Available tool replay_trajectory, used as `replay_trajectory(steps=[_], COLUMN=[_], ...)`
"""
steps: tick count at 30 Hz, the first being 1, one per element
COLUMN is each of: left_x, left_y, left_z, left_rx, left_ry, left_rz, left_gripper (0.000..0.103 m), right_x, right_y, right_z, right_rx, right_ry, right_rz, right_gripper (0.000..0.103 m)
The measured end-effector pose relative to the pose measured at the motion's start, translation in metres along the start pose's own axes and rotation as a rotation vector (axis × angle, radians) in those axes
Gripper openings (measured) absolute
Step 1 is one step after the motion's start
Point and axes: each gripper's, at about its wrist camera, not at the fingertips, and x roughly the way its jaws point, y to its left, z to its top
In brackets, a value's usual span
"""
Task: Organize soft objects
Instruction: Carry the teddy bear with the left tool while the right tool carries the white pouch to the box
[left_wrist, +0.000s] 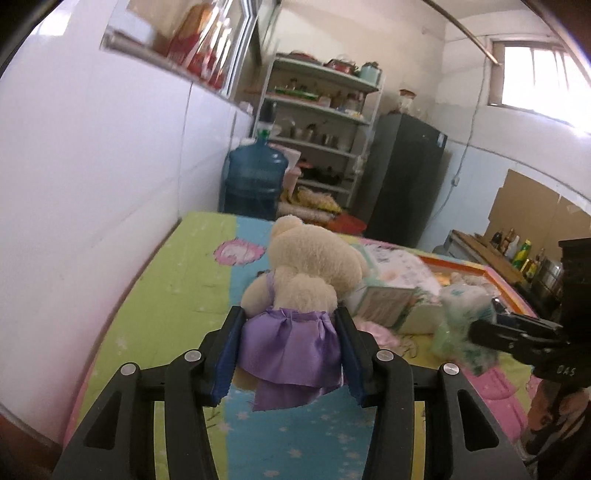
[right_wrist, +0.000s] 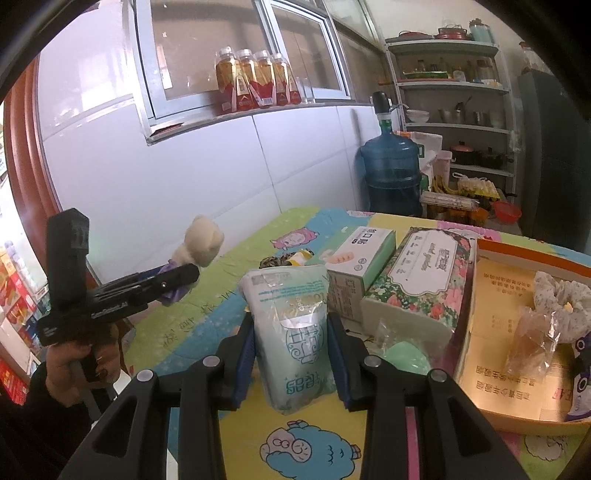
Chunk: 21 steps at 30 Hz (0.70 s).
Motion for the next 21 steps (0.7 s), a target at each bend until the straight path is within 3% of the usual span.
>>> replay_trajectory(steps=[11,21], left_x=[-0.022,-0.016], left_y=[-0.048,-0.094], left_z=[0.006,0.012], left_rx=[0.043,0.088], left_ry=[-0.052,-0.057], left_rz=[-0.055,-0.144], left_gripper=[0.05,0.05], right_x=[-0.035,-0.069], right_y=[0.002,-0.015], right_z=[0.003,0.003], right_rx=[-0.009,0.02], right_ry=[-0.064,-0.119], right_rz=[-0.03,-0.108], right_gripper=[0.037,0.037])
